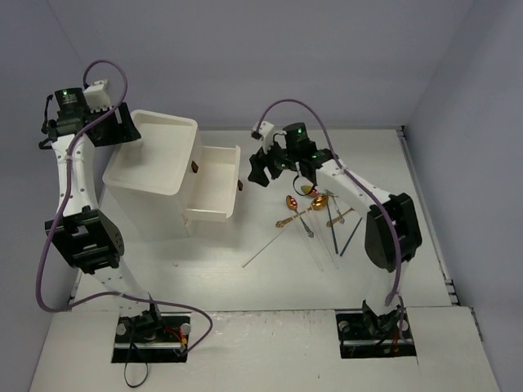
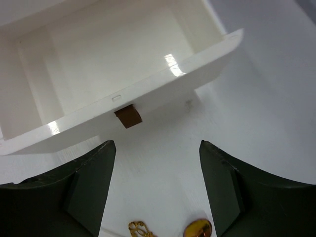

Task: Sort the eating utensils into containers

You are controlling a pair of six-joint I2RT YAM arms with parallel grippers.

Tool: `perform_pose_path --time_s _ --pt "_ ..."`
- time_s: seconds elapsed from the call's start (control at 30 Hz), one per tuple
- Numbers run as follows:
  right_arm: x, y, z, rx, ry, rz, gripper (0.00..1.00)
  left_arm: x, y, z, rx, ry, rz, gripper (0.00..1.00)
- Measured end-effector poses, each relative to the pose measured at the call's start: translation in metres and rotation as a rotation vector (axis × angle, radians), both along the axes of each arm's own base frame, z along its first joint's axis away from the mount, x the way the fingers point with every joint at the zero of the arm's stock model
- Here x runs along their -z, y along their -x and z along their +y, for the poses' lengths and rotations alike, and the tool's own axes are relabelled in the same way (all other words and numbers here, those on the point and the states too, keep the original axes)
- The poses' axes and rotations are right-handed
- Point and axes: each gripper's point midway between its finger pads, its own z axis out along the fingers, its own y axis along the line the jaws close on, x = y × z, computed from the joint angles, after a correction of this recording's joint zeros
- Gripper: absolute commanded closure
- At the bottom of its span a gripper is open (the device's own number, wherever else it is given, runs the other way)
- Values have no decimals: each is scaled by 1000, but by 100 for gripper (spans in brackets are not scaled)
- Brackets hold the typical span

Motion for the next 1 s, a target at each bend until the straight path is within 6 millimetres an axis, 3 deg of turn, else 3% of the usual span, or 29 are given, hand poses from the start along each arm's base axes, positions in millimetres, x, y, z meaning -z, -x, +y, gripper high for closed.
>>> perform_pose_path --time_s 0.2,0.3,0.37,0.5,0.6,0.67,0.83,1.0 --pt "-68 -4 -65 317 -43 -86 32 -65 16 -6 -42 5 -134 28" --pt "-76 7 -98 454 -44 -95 34 -107 40 -19 -54 16 -223 28" --pt "-75 12 -118 550 -52 -99 36 -133 59 -30 -62 19 -284 27" --pt "-26 40 -149 679 9 1 40 -158 102 -84 10 4 -365 27" --pt "20 61 -164 724 81 98 46 -147 136 -126 105 -7 -363 27" --pt "41 72 -169 736 119 146 48 -131 157 -138 139 -26 -341 27" --pt "56 75 -171 751 141 182 53 -79 198 -123 83 -116 -240 27" --pt "86 73 -170 758 190 241 55 -44 229 -113 48 -156 -184 27"
